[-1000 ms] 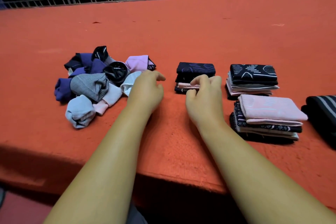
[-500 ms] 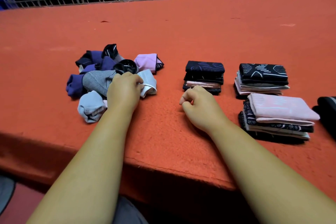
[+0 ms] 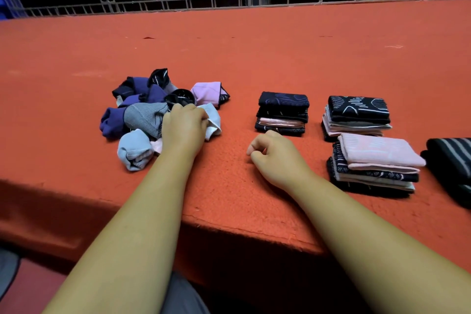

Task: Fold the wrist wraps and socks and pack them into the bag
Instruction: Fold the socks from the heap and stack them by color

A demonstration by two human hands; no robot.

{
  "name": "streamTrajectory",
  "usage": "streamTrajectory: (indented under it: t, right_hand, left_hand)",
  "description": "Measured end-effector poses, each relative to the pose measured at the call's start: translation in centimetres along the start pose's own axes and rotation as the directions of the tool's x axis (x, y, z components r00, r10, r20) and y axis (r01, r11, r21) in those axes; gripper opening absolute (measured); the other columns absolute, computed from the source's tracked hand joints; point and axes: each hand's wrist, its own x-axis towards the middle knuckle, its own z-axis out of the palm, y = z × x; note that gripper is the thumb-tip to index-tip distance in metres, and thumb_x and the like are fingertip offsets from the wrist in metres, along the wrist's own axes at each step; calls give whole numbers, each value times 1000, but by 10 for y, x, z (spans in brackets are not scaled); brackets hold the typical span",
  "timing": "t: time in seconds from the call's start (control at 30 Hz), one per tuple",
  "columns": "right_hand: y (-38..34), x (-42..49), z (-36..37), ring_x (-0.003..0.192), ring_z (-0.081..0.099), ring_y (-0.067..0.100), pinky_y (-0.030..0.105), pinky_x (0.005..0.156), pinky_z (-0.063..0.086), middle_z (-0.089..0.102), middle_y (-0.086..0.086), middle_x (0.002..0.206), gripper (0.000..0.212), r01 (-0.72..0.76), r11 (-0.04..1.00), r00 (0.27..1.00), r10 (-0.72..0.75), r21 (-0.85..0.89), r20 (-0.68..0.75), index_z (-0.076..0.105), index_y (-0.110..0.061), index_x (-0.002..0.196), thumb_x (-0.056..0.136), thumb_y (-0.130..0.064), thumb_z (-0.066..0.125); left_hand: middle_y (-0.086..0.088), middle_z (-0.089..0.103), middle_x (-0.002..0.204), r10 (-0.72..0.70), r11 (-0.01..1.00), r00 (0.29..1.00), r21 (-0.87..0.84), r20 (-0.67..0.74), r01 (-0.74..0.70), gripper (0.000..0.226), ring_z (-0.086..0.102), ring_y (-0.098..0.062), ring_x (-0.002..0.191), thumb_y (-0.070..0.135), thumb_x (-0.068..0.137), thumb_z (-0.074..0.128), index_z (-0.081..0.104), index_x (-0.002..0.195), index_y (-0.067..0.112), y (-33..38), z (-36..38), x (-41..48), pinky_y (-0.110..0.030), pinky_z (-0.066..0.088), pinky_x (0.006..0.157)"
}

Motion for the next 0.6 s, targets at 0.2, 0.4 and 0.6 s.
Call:
streamTrajectory:
  t: [0.2, 0.4, 0.6]
  right_hand:
    - [-19, -30, -11, 83, 60, 11, 27, 79, 42, 71, -6, 98, 16, -51, 993, 999, 53, 110, -10, 74, -25, 97, 93, -15, 63]
    - [-27, -53, -28, 101, 65, 19, 29, 79, 41, 69, -8, 99, 30, -275, 956, 960, 280, 103, -27, 63, -21, 124, 98, -34, 66]
    - [-24, -81, -44, 90, 71, 27, 38, 78, 53, 75, 2, 92, 23, -287, 955, 957, 289, 68, -18, 66, -20, 97, 98, -42, 61]
  left_hand:
    - [5, 78, 89, -128, 932, 989, -334, 70, 144, 13, 68, -19, 95, 39, 88, 73, 81, 90, 28, 23, -31, -25, -36, 53, 86]
    - [11, 76, 75, -90, 756, 957, -606, 276, 246, 9, 71, -7, 74, 28, 84, 79, 81, 76, 24, 63, -62, -67, -27, 56, 68]
    - [-2, 78, 75, -12, 612, 913, -719, 408, 329, 11, 61, -7, 62, 20, 87, 81, 81, 77, 15, 94, -82, -99, -26, 50, 66]
